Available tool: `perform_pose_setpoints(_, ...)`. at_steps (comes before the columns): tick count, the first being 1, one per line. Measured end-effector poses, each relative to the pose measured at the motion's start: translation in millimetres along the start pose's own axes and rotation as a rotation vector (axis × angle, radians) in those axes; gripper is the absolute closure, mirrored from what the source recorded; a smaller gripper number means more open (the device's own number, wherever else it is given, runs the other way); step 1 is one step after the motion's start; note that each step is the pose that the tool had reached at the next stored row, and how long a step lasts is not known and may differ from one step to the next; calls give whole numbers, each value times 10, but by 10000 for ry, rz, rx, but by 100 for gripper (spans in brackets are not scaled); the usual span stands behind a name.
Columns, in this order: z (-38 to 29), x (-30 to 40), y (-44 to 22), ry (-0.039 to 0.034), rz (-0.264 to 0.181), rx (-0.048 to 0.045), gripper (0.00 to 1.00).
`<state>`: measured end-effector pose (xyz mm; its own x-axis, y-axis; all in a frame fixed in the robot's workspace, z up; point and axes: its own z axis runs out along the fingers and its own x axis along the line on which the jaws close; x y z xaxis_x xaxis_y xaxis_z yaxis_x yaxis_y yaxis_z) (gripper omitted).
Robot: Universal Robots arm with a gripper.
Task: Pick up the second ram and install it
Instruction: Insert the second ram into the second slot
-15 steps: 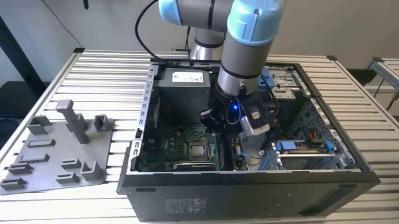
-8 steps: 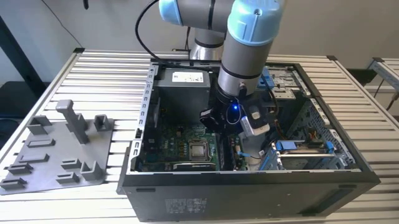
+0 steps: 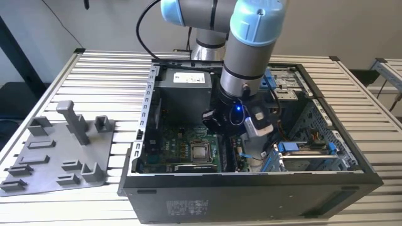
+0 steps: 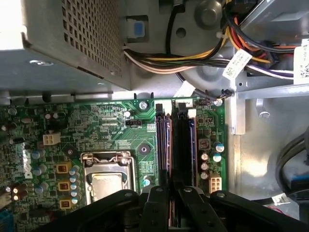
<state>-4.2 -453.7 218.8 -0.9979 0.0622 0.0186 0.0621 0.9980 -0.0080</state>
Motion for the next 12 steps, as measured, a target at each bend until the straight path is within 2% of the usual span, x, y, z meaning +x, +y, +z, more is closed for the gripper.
perform_pose_setpoints(4, 0, -5, 1, -4, -374, 10, 86)
perform_pose_setpoints(12, 7, -11, 3, -6, -551, 13, 86)
